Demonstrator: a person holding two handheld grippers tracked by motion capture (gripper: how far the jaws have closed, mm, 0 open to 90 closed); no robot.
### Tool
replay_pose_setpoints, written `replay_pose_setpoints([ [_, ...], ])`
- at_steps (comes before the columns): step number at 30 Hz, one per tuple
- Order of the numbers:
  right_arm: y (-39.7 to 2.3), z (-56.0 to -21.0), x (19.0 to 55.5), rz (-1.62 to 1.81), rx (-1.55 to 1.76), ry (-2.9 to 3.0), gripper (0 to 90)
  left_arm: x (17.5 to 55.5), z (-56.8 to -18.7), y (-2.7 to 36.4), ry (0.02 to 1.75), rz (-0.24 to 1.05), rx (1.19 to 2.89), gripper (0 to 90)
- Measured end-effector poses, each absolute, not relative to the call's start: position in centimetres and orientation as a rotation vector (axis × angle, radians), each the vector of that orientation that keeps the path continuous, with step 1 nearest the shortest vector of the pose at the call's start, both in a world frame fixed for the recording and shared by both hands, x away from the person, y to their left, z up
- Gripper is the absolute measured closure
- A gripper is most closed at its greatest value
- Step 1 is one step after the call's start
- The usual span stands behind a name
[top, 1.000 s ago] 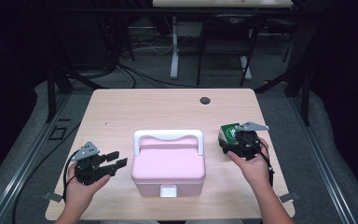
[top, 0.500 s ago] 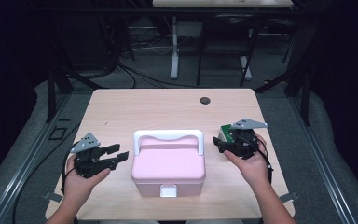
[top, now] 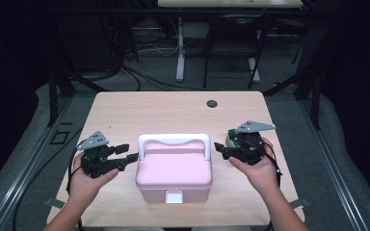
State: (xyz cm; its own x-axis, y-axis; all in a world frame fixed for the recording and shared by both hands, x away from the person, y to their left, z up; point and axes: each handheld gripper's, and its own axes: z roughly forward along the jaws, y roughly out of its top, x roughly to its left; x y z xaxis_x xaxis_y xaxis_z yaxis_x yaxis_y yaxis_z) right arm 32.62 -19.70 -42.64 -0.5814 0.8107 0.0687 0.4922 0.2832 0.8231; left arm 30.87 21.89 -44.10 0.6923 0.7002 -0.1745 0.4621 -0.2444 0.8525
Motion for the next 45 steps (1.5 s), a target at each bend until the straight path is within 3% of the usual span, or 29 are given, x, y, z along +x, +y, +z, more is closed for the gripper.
replay_pose_setpoints([
  [26,-18.1,-42.0,31.4,1.283,1.081,2.327,38.2,31.6,-43.8,19.9,0.882,0.254,1.909,45.7],
  [45,-16.9,-42.5,31.3,1.347,1.031,2.365,42.3,31.5,-43.6,19.9,0.873,0.259,1.898,52.0],
])
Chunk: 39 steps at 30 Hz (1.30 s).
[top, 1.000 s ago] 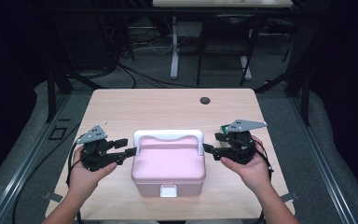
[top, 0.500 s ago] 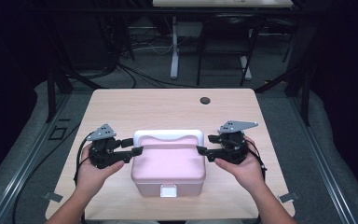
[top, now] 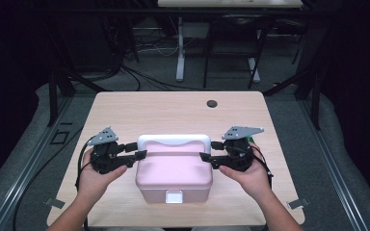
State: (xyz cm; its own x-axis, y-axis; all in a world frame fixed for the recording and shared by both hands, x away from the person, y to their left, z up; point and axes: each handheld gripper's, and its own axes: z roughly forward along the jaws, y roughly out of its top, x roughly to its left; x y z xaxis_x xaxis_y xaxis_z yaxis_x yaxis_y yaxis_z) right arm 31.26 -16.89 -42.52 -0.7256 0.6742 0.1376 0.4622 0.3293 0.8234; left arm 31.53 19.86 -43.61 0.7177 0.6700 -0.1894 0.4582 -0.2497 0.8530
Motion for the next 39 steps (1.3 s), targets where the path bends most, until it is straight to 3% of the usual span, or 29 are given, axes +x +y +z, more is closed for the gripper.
replay_pose_setpoints([
  [4,-17.0,-42.4,30.8,1.368,1.023,2.357,43.5,31.3,-43.5,19.9,0.867,0.259,1.894,52.5],
  [10,-17.6,-42.8,30.2,1.397,0.994,2.343,53.7,30.9,-43.4,20.0,0.855,0.263,1.891,55.6],
  [19,-17.4,-43.8,30.4,1.395,0.973,2.371,57.5,30.7,-43.8,19.8,0.842,0.261,1.897,57.2],
  [24,-17.8,-44.1,30.7,1.416,1.001,2.353,68.7,30.7,-44.0,19.7,0.838,0.254,1.898,58.2],
  [39,-17.8,-44.3,30.7,1.392,0.995,2.365,74.3,30.6,-43.8,19.7,0.846,0.312,1.926,71.0],
])
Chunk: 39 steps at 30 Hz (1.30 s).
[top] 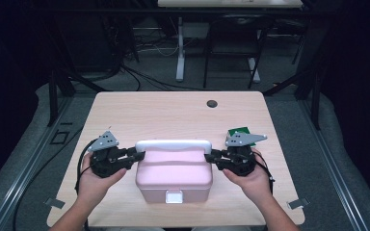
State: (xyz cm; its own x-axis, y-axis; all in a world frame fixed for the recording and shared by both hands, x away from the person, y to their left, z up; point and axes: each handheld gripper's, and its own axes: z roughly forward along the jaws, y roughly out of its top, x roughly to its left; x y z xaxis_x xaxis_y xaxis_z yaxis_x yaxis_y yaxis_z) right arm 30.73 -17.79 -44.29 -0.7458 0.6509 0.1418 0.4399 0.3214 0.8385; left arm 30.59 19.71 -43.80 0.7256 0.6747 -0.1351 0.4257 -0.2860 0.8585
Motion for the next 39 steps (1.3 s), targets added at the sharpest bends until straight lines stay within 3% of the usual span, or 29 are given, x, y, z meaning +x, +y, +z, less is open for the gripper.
replay_pose_setpoints([
  [22,-18.2,-42.6,31.9,1.451,1.023,2.365,74.7,31.7,-42.2,20.0,0.848,0.284,1.893,73.0],
  [32,-18.4,-41.8,32.7,1.498,1.071,2.349,74.9,31.6,-40.8,20.7,0.843,0.290,1.858,63.1],
  [39,-18.4,-41.6,33.0,1.515,1.086,2.340,75.0,30.1,-40.0,22.5,0.833,0.330,1.829,62.3],
])
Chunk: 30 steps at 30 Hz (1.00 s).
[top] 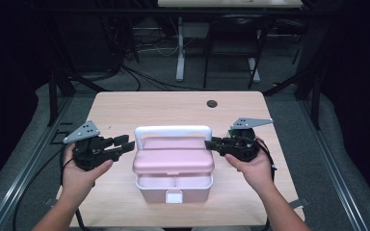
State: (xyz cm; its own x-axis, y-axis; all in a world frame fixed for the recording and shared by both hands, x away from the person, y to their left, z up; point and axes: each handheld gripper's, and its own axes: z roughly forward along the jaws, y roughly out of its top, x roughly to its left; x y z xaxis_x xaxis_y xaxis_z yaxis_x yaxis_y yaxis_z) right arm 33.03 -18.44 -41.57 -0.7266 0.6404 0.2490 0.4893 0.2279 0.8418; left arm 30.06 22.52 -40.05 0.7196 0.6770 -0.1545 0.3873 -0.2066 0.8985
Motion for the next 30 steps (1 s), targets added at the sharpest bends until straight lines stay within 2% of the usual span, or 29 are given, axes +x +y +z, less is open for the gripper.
replay_pose_setpoints([
  [11,-18.6,-41.2,33.7,1.539,1.122,2.340,75.0,28.2,-42.1,23.4,0.835,0.375,1.880,66.9],
  [19,-18.6,-40.9,34.2,1.551,1.150,2.338,75.0,27.8,-44.3,22.5,0.837,0.359,1.910,69.2],
  [30,-18.7,-40.7,34.6,1.575,1.173,2.321,74.8,28.2,-43.3,21.0,0.803,0.391,1.879,66.6],
])
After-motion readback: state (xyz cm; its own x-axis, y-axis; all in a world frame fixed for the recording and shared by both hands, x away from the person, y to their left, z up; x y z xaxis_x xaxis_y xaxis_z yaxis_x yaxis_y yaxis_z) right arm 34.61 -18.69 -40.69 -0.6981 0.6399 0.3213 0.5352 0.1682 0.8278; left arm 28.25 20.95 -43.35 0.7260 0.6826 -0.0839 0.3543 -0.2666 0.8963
